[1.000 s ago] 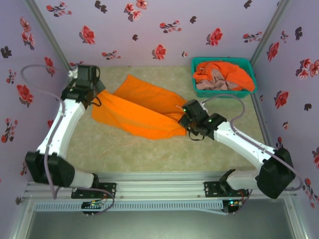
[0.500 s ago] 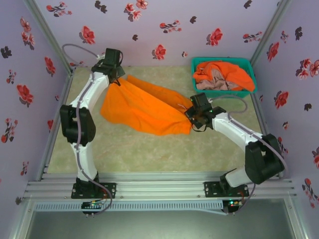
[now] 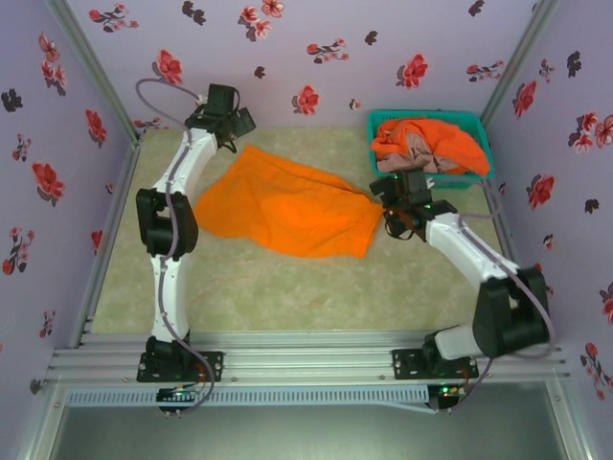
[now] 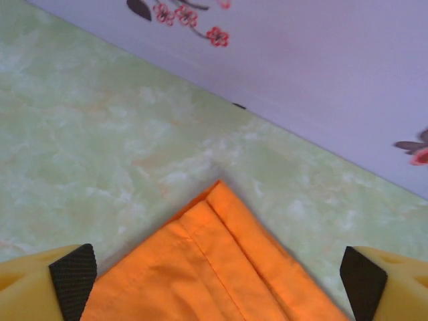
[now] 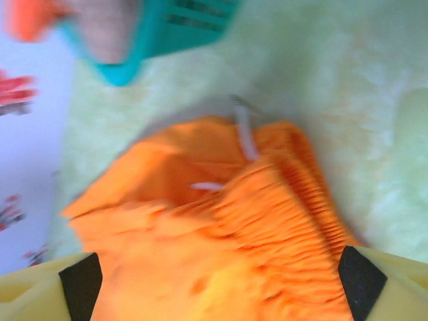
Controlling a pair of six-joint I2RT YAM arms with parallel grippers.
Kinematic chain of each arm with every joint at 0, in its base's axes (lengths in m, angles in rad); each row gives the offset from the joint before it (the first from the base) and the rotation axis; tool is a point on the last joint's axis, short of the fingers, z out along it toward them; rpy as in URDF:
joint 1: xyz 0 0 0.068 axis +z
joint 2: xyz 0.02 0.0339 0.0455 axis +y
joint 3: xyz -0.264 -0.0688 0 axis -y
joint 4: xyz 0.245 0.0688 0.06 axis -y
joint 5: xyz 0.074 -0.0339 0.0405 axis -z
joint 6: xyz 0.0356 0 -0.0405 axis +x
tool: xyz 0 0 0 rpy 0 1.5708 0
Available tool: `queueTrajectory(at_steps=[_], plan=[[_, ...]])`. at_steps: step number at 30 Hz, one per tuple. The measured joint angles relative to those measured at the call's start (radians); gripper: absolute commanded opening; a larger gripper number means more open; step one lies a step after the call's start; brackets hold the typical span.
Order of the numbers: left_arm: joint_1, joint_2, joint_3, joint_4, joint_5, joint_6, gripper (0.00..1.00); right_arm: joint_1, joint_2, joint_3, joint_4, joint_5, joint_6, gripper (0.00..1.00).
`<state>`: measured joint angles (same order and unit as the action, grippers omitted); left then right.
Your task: Fold and stack the shorts
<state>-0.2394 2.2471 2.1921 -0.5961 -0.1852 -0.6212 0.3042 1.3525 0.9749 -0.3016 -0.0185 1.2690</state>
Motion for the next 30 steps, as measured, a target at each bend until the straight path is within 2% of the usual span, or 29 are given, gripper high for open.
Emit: queueTrajectory(at_steps=[4,6,9,13,19,24,30], plan=[[0.001,-0.242,-0.281,0.124,0.080,-0.002,0.99,0.032,-0.111,-0.001,0.041,-0.010,-0.050,0.99],[0.001,-0.387,-0.457,0.224,0.125,-0.024,0.99,0.063,-0.094,0.001,0.055,-0.040,-0.079,0.99],[-0.001,-0.506,-0.637,0.354,0.179,-0.064,1.00,0.106,0.006,0.021,0.059,-0.113,-0.117,0.99],[-0.005,-0.501,-0.797,0.480,0.234,-0.126,0.99,0.127,0.196,0.091,0.060,-0.217,-0.164,0.99],[-0.011,-0.395,-0.985,0.581,0.275,-0.198,0.99,0.091,0.397,0.183,0.061,-0.286,-0.213,0.99],[-0.011,-0.372,-1.085,0.643,0.276,-0.216,0.99,0.053,0.459,0.188,0.054,-0.304,-0.215,0.99],[-0.012,-0.401,-1.200,0.753,0.258,-0.216,0.99,0.049,0.463,0.187,0.042,-0.320,-0.229,0.99]])
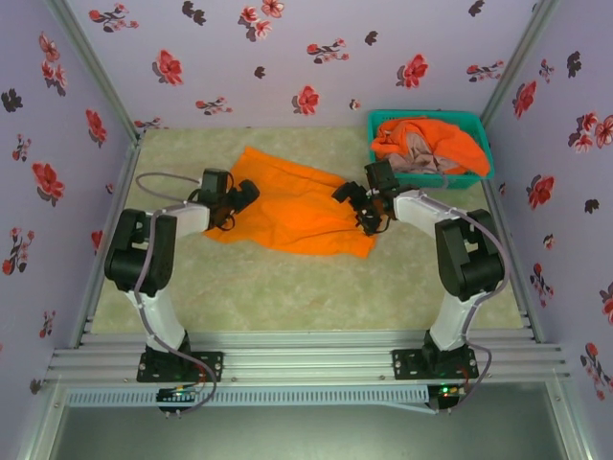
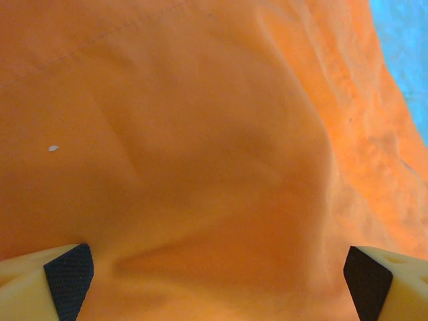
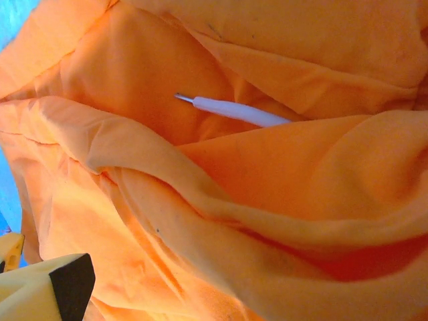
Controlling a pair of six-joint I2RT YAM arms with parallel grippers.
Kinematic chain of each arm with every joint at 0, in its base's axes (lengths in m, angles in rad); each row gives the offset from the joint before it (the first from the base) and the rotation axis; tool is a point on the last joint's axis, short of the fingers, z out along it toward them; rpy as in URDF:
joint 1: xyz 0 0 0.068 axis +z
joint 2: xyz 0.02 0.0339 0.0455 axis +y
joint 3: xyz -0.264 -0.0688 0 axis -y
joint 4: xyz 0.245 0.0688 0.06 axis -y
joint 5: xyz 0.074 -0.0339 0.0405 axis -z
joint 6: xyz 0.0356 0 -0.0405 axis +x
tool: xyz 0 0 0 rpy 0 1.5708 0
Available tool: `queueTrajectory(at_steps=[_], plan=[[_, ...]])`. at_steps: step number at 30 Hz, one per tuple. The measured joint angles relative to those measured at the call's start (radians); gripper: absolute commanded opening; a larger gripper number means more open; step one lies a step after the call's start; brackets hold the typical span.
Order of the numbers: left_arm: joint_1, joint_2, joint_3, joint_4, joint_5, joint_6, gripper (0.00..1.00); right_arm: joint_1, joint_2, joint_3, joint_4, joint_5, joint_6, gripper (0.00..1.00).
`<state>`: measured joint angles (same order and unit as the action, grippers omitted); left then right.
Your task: Fold and stack the shorts
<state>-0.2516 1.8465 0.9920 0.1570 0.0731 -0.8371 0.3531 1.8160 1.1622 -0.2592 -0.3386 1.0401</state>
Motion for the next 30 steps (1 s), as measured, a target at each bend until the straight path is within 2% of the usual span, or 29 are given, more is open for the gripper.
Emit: queueTrajectory(at_steps=[6,14,23,26,30], plan=[[-0.006,-0.147,-0.208,0.084,-0.024,-0.024,0.99,0.000,-0.023,-0.022,-0.049,-0.025,-0.088,0.99],[-0.068,-0.480,-0.526,0.094,-0.055,-0.077,0.99,0.000,-0.216,-0.115,-0.262,0.031,-0.311,0.99],[-0.071,-0.846,-0.527,-0.014,-0.056,-0.002,0.99,-0.009,-0.509,-0.149,-0.368,0.242,-0.513,0.99],[-0.068,-0.913,-0.528,-0.021,-0.041,0.014,1.00,-0.023,-0.526,-0.162,-0.368,0.242,-0.557,0.99],[-0.063,-0.957,-0.532,-0.022,0.009,0.032,1.00,-0.028,-0.452,-0.176,-0.385,0.222,-0.603,0.97]])
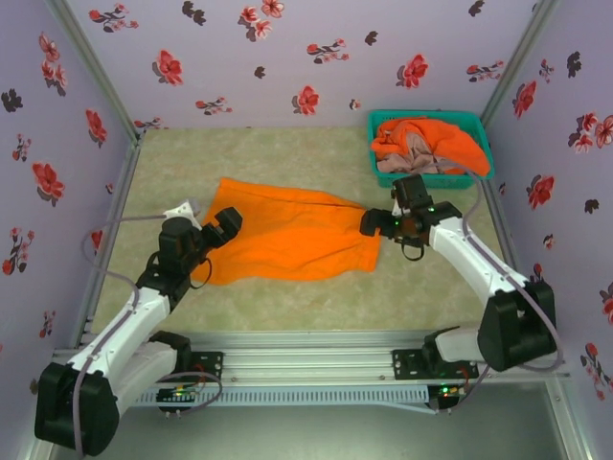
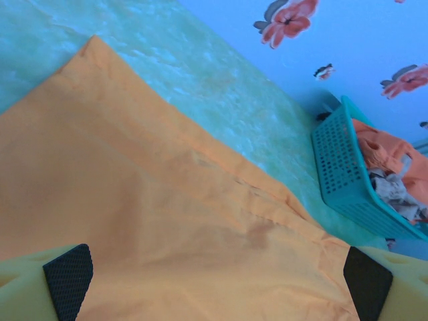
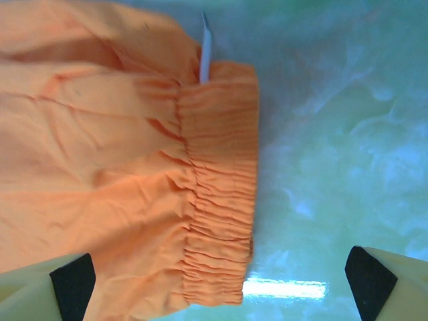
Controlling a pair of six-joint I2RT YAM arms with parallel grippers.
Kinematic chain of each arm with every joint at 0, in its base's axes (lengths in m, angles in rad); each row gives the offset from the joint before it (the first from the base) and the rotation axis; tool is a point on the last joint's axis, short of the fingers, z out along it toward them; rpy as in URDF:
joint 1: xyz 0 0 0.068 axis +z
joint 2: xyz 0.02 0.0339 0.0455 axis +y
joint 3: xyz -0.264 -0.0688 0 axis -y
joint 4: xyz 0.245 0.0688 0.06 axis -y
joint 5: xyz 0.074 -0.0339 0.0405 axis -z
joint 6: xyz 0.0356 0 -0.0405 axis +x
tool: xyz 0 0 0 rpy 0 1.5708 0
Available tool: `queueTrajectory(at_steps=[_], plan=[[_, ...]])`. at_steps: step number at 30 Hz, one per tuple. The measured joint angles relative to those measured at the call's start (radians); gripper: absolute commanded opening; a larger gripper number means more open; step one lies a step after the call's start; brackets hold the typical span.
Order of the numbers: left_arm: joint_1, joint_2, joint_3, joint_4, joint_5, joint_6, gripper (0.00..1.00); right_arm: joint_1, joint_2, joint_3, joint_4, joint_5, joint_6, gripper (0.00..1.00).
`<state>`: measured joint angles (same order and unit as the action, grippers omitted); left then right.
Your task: Fold and stack the shorts
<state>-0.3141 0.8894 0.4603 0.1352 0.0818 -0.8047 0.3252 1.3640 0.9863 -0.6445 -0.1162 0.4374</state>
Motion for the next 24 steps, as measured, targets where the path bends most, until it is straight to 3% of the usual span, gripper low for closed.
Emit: queueTrajectory(at_steps=[7,17,20,24], plan=[[0.001,-0.024,-0.006,-0.002,0.074,0.007,1.00,0.000,0.161,0.008,-0.012,-0.023,-0.039,0.92],[0.007,-0.085,-0.021,-0.008,0.096,0.007,0.99,0.016,0.309,0.055,0.023,-0.056,-0.041,0.82],[0.008,-0.095,-0.024,-0.016,0.096,0.007,0.99,0.021,0.351,0.063,0.048,-0.084,-0.033,0.76],[0.016,-0.108,-0.026,-0.021,0.096,0.007,0.99,0.026,0.394,0.073,0.080,-0.117,-0.018,0.61]])
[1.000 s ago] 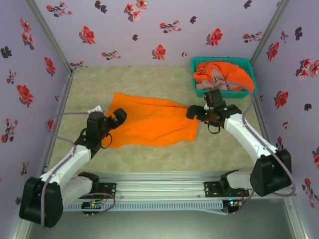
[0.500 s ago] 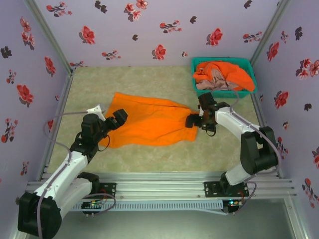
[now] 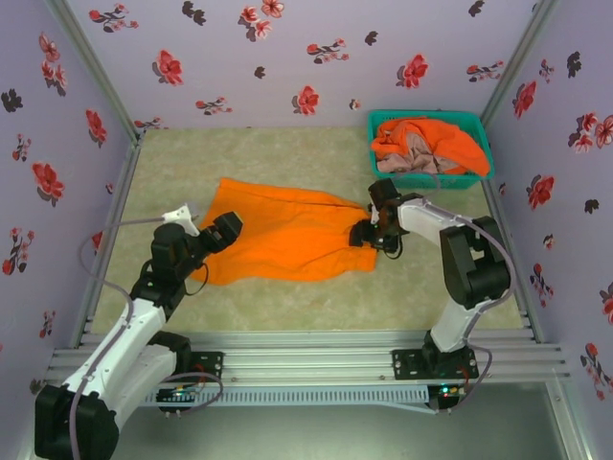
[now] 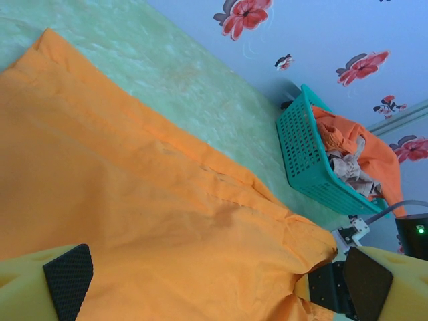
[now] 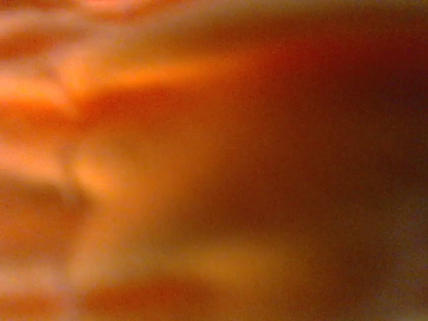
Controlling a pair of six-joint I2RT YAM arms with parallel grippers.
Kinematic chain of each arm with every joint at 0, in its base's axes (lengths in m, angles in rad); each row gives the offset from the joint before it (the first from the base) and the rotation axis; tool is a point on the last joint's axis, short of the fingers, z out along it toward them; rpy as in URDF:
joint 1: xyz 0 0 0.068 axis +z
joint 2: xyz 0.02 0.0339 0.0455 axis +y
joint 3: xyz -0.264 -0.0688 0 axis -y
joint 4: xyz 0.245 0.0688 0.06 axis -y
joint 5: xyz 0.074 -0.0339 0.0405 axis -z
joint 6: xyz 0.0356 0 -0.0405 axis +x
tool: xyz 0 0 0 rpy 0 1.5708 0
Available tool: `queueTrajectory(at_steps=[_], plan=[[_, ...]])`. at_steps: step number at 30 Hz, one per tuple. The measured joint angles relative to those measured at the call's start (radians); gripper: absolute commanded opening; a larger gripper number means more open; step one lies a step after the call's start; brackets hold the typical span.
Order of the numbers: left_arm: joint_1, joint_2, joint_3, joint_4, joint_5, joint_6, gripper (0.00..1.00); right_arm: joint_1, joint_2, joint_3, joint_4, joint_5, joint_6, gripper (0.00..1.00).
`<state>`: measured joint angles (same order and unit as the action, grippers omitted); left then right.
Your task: Fold and stack the shorts
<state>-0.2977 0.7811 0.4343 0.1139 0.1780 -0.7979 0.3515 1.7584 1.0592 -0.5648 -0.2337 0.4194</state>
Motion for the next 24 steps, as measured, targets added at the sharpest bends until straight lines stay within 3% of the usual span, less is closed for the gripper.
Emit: queueTrajectory(at_steps=[11,16,24], plan=[[0.022,-0.010,-0.005,-0.008,0.000,0.000,0.99,0.000,0.026,0.029,0.000,0.016,-0.007,0.02],[0.035,-0.013,-0.005,-0.020,0.002,0.000,0.99,0.010,0.011,0.058,-0.084,0.128,-0.058,0.00],[0.041,-0.023,-0.005,-0.021,0.003,0.000,1.00,0.002,-0.105,0.178,-0.409,0.498,-0.193,0.00]])
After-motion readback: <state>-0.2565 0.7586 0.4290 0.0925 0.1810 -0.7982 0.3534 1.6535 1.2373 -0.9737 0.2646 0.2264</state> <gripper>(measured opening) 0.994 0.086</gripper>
